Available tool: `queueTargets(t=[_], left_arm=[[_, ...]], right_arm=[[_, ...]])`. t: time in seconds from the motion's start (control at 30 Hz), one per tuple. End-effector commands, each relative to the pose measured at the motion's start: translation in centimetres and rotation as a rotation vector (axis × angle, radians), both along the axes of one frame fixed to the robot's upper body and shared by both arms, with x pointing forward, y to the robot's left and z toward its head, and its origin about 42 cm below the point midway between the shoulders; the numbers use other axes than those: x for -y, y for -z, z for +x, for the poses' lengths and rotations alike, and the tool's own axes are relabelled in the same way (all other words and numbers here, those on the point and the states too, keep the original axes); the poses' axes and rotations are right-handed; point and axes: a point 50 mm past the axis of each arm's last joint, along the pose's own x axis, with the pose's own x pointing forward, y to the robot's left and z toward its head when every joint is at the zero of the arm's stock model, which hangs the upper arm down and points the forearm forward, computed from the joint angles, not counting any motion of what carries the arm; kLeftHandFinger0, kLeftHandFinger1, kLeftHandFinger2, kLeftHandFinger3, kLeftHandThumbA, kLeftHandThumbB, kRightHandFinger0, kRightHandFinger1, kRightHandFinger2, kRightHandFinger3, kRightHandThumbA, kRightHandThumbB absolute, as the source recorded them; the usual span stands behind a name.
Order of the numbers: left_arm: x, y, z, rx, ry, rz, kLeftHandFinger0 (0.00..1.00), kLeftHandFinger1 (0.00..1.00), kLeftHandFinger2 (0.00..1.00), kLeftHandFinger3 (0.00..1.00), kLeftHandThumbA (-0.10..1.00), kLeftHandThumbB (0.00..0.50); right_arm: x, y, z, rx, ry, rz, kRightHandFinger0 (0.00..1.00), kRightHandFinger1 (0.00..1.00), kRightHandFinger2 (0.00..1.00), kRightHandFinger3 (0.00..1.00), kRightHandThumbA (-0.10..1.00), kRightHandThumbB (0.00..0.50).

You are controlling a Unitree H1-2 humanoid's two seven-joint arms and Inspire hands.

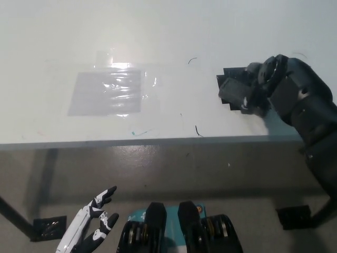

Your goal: A whiteboard eraser is kept on the black marked spot on the table infront of the robot and the robot uses its right hand to swipe it back and forth on the table twice to clean it

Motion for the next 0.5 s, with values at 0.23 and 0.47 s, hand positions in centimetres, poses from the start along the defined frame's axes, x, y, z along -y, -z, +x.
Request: queueTargets(t=[0.23, 0.47], left_arm=[[-0.3, -1.1, 0.1, 0.058, 0.027, 0.008, 1.00, 1.00, 1.00, 1.00, 0.80, 0.320], [-0.3, -1.6, 0.5, 0.064, 0.038, 0.024, 1.00, 1.00, 1.00, 1.00, 0.73, 0.314]], right_arm=[[2.7, -2.8, 0.9, 0.164, 0.082, -0.048, 1.00, 1.00, 1.00, 1.00, 1.00, 0.440], [1.8, -4.3, 1.3, 0.502, 0.014, -0.086, 0.05, 0.13, 0.25, 0.58, 0.97, 0.362]])
